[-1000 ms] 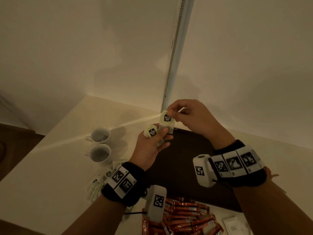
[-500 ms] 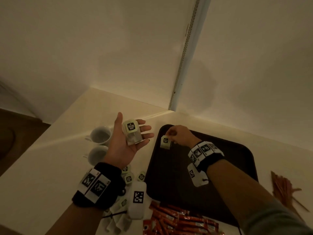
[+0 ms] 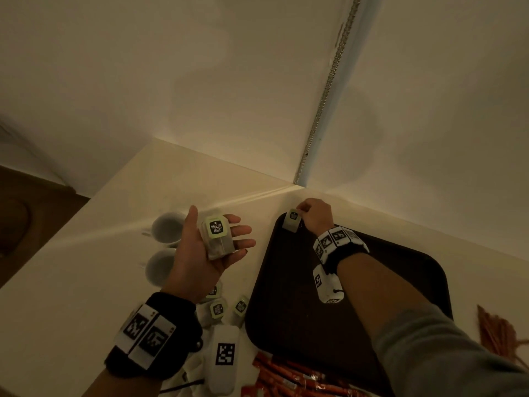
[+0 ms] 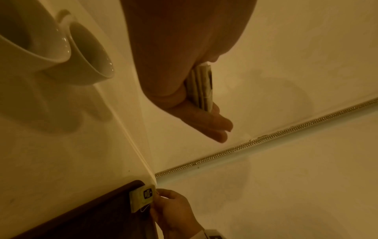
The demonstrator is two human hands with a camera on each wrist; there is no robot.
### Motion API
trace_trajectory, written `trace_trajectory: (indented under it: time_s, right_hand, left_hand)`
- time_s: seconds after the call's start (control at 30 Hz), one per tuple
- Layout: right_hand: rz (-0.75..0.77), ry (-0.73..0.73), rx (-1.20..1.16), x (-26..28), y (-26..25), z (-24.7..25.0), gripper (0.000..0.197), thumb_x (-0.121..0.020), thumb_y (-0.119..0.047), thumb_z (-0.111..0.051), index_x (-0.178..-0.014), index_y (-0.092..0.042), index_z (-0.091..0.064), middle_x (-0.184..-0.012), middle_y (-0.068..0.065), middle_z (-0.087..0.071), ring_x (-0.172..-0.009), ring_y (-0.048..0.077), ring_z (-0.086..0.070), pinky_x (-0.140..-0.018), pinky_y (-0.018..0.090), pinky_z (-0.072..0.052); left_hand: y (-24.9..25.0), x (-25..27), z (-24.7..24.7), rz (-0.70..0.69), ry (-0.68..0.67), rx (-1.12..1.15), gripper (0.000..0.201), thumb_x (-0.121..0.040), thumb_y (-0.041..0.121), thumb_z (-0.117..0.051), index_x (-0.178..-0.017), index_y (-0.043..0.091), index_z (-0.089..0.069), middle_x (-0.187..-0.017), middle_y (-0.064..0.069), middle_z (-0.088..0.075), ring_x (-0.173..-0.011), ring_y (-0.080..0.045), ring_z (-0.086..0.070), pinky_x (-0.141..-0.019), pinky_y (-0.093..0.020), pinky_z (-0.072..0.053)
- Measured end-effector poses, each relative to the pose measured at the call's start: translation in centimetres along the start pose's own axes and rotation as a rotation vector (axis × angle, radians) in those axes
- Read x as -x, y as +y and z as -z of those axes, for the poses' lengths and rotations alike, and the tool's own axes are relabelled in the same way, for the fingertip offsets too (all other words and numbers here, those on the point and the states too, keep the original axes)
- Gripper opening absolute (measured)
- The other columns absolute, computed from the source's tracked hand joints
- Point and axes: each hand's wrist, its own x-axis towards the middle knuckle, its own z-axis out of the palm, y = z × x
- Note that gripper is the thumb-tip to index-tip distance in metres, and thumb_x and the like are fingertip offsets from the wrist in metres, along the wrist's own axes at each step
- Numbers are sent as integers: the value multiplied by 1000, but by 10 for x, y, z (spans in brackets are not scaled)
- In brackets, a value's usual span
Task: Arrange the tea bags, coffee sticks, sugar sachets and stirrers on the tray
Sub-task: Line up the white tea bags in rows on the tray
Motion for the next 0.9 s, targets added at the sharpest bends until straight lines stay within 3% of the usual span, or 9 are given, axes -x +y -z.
trace_trajectory:
  time_s: [0.27,0.33,0.43,0.53,0.63,0.8,0.9]
  right_hand:
    - [-19,52,-62,0,0,0,18,-90,-2,-52,-98,-5,-68,-104,13,-67,-97,26,-62,-74,17,-41]
    - [68,81,-163,11,-19,12,19,-91,-3,-53,-101,-7,-68,-103,10,-66,-88,18,-62,-68,7,-39]
    - [305,-86,-329,43,-71,41,13,-90,-15,-60,-100,-14,-69,-97,-3,-67,-77,-5,-56,-67,5,-39]
    - [546,-303,-331,86,-114,69,15,-82,-24,-70,-97,-22,-69,-93,-6,-67,-82,-4,-55,-68,6,-38]
    - [692,-330,-241,110,-129,83,26,-70,-22,-81,-93,-19,-69,-87,-6,-63,-81,1,-52,-69,6,-36]
    - [637,-251,-253,119,-128,101,18,-73,-16,-78,-90,-14,-71,-78,-10,-65,-73,3,-56,-63,7,-40]
    - [620,-152,-255,125,-130,116,15,-81,-14,-71,-96,-15,-72,-83,-6,-69,-76,0,-60,-63,8,-44]
  left_hand:
    - [-2,-1,-4,57,-58,-29,78,-90,70,-14,-94,11,-65,-87,-14,-72,-70,-25,-71,-48,-24,-54]
    - [-1,-1,-7,77,-75,-41,80,-88,71,-13,-97,10,-65,-90,-16,-72,-71,-25,-71,-48,-25,-55]
    - [0,-2,-14,92,-87,-96,83,-88,72,-10,-101,11,-64,-91,-15,-73,-73,-25,-71,-49,-25,-54]
    - [2,0,-25,88,-107,-148,84,-89,72,-9,-105,12,-65,-94,-13,-74,-77,-24,-72,-53,-24,-55]
    - [4,6,-35,82,-160,-143,83,-88,71,-11,-104,13,-67,-97,-10,-74,-82,-25,-72,-56,-26,-57]
    - [4,15,-43,64,-253,-97,72,-90,67,-17,-119,18,-61,-114,-9,-70,-99,-25,-69,-68,-29,-58]
    - [1,21,-46,-19,-270,-115,53,-87,54,-40,-121,18,-59,-117,-5,-69,-103,-22,-68,-73,-27,-57]
